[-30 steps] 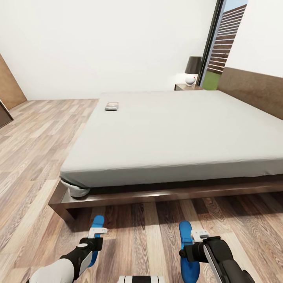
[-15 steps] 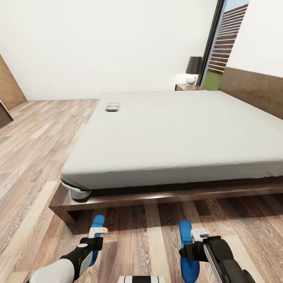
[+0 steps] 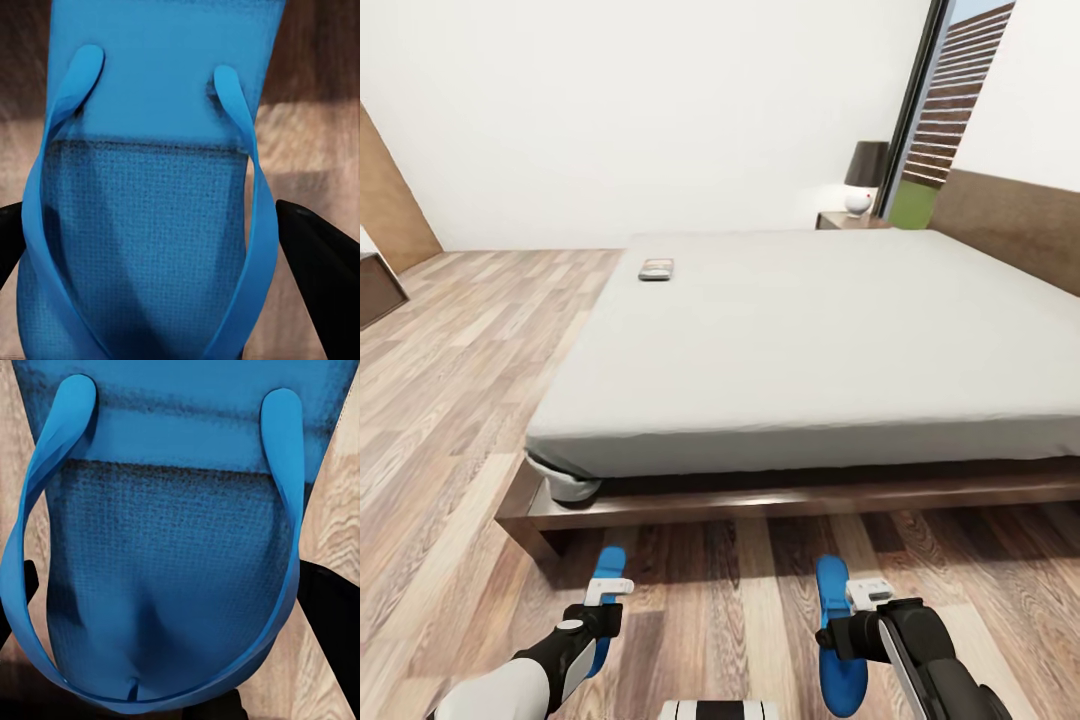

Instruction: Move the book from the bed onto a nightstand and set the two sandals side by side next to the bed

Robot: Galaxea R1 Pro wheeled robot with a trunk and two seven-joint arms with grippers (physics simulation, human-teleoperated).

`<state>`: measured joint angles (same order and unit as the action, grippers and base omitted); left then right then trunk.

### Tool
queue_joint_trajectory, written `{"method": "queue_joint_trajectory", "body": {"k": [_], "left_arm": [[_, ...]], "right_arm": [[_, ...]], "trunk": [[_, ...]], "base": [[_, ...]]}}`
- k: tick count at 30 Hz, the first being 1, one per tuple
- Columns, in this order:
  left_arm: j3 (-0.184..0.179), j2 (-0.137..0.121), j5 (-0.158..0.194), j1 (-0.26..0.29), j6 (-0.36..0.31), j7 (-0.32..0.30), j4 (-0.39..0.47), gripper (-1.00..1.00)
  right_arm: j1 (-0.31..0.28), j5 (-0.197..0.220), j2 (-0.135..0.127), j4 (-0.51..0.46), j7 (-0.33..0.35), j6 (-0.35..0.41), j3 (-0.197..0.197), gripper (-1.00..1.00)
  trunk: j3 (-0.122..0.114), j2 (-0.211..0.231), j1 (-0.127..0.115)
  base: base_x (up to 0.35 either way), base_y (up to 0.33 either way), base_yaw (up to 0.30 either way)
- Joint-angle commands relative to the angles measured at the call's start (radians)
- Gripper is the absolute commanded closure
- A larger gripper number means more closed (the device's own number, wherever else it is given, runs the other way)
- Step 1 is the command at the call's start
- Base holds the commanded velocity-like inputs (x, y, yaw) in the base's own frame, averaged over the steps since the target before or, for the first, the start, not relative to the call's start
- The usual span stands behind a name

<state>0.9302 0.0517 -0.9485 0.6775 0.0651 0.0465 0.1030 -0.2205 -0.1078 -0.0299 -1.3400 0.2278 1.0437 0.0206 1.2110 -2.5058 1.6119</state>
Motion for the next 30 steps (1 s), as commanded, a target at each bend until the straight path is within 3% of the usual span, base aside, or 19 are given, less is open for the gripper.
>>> {"method": "queue_joint_trajectory", "body": {"k": [1, 25, 30], "left_arm": [[0.007, 0.000, -0.012, 0.001, 0.003, 0.004, 0.000, 1.00], [0.006, 0.000, -0.012, -0.001, 0.005, 0.004, 0.000, 1.00], [0.006, 0.000, -0.012, 0.000, 0.005, 0.004, 0.000, 1.00]], "right_arm": [[0.000, -0.010, -0.001, -0.001, 0.008, 0.004, 0.001, 1.00], [0.000, -0.012, -0.001, -0.003, 0.009, 0.004, 0.001, 1.00], [0.000, -0.011, -0.001, -0.005, 0.008, 0.004, 0.002, 1.00]], "trunk": [[0.001, 0.000, 0.000], [0.005, 0.000, 0.000], [0.025, -0.001, 0.002]], "base": [[0.000, 0.000, 0.097], [0.000, 0.002, 0.027], [0.000, 0.000, 0.000]]}}
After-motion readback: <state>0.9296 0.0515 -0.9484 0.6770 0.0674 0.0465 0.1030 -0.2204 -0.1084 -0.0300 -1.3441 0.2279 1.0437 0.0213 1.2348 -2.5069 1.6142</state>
